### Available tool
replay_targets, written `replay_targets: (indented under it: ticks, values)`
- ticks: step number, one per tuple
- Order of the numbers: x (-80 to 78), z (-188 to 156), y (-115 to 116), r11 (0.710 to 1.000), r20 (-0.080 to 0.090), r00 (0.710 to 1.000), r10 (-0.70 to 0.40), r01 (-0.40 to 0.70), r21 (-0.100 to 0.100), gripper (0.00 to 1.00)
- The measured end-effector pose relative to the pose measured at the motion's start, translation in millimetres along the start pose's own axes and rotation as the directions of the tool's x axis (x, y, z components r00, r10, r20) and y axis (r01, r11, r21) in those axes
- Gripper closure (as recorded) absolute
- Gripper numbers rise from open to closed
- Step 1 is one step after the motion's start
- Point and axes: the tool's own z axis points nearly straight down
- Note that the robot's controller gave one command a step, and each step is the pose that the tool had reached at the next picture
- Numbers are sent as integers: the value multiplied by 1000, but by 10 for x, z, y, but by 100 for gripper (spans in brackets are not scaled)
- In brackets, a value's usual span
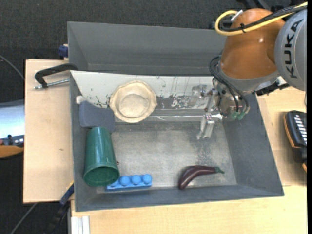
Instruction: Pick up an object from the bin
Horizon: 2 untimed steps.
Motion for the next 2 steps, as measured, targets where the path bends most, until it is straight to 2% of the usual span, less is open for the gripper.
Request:
replay_targets:
  ticks: [1, 2]
  values:
    - [-14, -51, 0, 1000, 9, 1000, 0, 0, 0, 0]
    - [259, 503, -31, 996, 9, 996, -84, 84, 1, 0]
